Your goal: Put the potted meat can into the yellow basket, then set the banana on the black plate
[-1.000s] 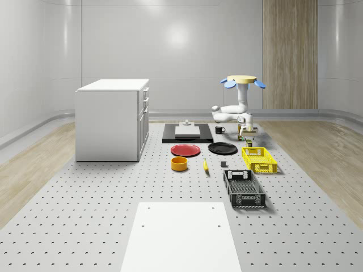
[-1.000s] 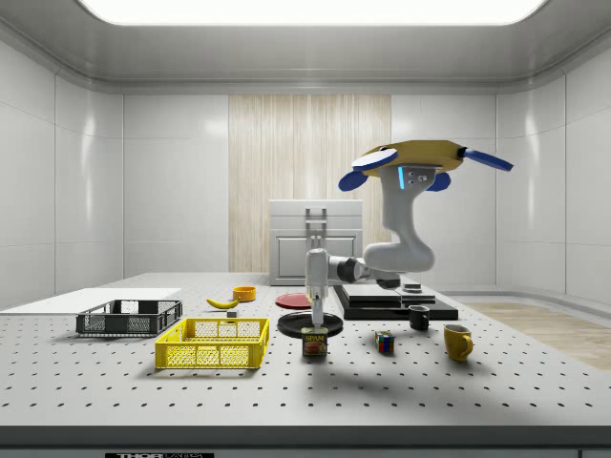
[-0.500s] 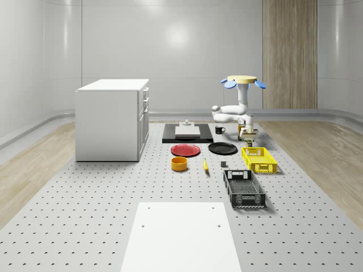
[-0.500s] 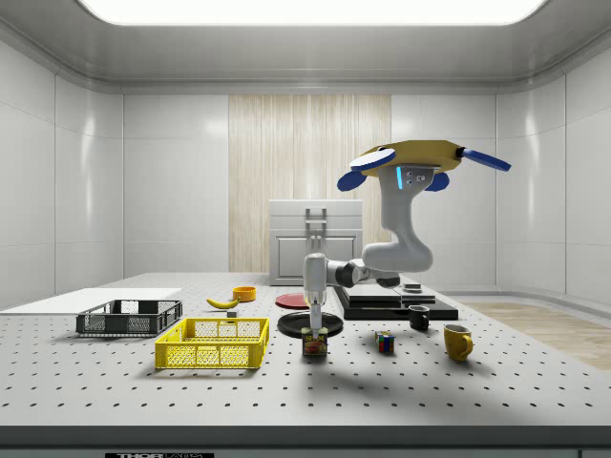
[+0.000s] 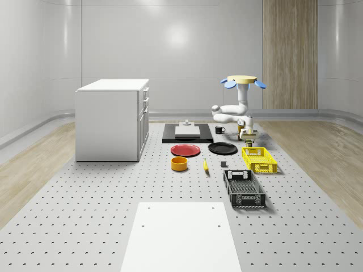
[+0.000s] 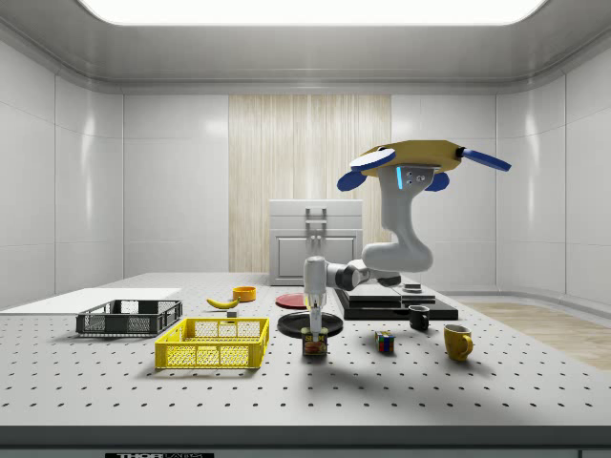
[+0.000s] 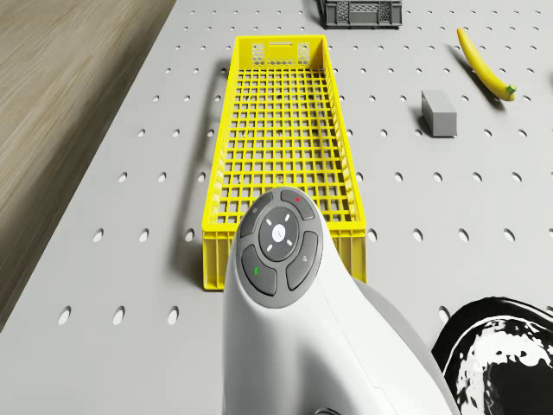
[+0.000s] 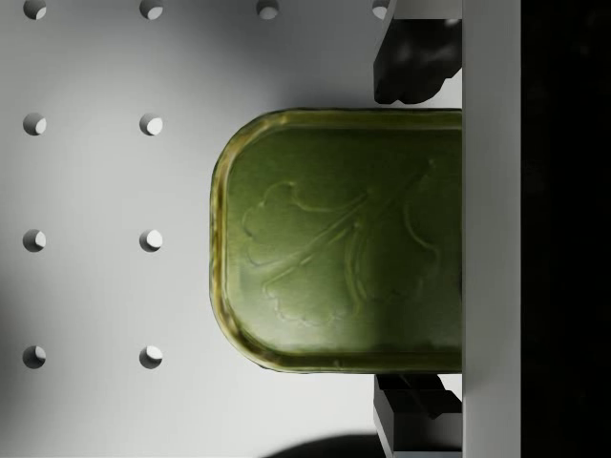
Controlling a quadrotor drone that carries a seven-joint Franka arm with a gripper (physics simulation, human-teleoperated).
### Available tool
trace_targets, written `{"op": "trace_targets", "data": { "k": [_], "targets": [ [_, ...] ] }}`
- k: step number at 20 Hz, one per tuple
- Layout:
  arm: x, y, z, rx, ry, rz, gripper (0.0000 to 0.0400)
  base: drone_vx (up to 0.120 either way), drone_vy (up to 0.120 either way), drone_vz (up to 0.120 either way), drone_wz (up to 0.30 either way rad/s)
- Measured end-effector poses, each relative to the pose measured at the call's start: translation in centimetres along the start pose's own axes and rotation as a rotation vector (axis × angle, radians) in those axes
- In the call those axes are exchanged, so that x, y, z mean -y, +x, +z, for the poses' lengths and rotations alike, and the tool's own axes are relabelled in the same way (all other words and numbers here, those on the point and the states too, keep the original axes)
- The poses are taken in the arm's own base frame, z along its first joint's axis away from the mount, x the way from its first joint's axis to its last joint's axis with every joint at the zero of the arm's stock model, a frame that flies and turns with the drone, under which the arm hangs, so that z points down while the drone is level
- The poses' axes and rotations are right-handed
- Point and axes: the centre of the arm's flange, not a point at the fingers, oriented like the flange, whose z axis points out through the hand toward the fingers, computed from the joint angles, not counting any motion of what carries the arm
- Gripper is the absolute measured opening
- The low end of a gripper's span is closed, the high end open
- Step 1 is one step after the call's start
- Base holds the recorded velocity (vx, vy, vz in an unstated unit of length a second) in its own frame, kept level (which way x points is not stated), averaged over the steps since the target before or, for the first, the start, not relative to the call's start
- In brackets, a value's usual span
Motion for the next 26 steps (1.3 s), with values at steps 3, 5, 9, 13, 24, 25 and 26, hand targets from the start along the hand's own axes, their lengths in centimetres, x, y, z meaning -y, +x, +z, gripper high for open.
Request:
{"op": "trace_targets", "data": {
  "k": [3,5,9,13,24,25,26],
  "targets": [
    [0.0,0.0,0.1,0.000,0.000,0.000,0.0310,0.000,0.000,0.000,0.000],
    [0.0,0.0,0.1,0.000,0.000,0.000,0.0291,0.000,0.000,0.000,0.000],
    [-0.1,0.1,-0.1,-0.003,-0.001,0.005,0.0291,0.000,0.000,0.000,0.000],
    [-0.1,0.1,-1.2,-0.005,-0.002,0.004,0.0292,0.000,0.000,0.070,0.000],
    [-0.1,0.1,-2.4,-0.006,-0.003,0.007,0.0292,0.036,-0.036,0.120,0.000],
    [-0.1,0.1,-2.4,-0.006,-0.003,0.007,0.0292,0.120,-0.120,0.120,0.000],
    [-0.1,0.1,-2.4,-0.006,-0.003,0.006,0.0292,0.120,-0.120,0.120,0.000]
  ]
}}
